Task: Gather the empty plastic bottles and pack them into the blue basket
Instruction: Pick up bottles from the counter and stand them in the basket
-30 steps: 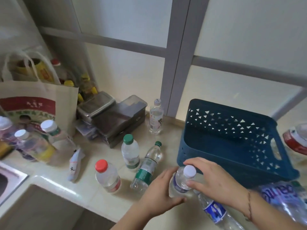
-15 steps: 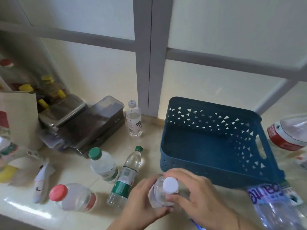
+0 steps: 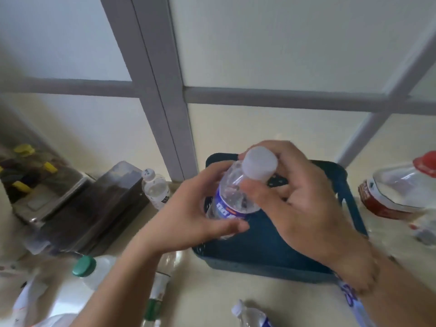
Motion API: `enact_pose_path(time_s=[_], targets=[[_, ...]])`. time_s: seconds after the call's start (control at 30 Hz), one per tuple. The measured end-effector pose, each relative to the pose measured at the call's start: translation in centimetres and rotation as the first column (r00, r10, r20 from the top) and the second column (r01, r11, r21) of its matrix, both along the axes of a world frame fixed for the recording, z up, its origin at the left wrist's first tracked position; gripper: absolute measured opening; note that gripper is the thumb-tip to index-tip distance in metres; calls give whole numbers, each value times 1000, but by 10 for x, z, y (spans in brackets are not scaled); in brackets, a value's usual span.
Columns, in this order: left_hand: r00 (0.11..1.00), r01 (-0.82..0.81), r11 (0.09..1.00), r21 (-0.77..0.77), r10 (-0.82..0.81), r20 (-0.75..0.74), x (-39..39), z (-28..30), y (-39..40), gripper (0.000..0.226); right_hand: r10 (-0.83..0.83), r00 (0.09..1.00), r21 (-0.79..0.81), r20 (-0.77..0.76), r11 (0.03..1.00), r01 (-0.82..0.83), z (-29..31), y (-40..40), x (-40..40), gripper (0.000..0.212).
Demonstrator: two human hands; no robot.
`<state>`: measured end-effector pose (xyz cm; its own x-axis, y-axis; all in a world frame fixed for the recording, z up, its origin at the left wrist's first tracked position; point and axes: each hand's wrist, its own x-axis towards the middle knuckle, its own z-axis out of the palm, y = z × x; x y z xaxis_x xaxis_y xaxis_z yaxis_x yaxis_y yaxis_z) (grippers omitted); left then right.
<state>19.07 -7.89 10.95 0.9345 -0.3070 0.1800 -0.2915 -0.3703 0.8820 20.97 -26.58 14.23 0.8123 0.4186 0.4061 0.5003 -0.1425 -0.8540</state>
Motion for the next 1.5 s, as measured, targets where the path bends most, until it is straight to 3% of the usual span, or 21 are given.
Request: enact_pose_path(time_s=[0.17,0.27,0.37,0.53,0.73,0.87,0.97,1.07,1.13,1.27,1.33,1.4,1.5], targets=[[994,64,919,389,-21,-112,25,-43,15,80,81,988,-255,-134,960,-114,-74,13,23,28],[988,85,826,558,2,-153,24,-65,22,116,91,977,-321,-191,935,-150,-102,21,26,23],[977,102,816,569,27,-214,21,-75,29,126,136,952,-406,-274,881,-243,-115,32,26,25],[955,174,725,666,41,-295,20,-77,29,118,175,905,-397,-388,854,-335,-134,40,27,39],[972,145,737,660,19,-234,18,-83,28,107,126,905,-393,-406,870,-297,-141,36,26,23],[983,117,711,693,15,-181,12,-83,20,103,110,913,-423,-393,860,-285,-136,18,25,27],[991,-118,756,644,49,124,7,-76,-10,97,28,952,-446,-306,879,-169,-117,-18,20,46],[948,-184,934,307,86,306,18,-55,-74,81,-220,959,-301,-179,940,159,-79,-74,16,48],[961,-75,983,169,26,277,36,-40,-123,75,-419,907,-198,-46,894,403,-51,-117,20,36],[987,97,981,166,-116,113,87,-44,-215,97,-719,660,-82,216,660,747,-17,-201,38,24],[990,124,977,175,-135,49,114,-59,-253,110,-775,571,-202,270,534,821,-17,-233,54,33],[989,145,952,271,-150,-4,136,-79,-279,119,-764,575,-440,292,426,790,-28,-254,71,50],[992,125,903,411,-118,-42,153,-102,-303,123,-689,683,-603,242,445,662,-51,-270,91,60]])
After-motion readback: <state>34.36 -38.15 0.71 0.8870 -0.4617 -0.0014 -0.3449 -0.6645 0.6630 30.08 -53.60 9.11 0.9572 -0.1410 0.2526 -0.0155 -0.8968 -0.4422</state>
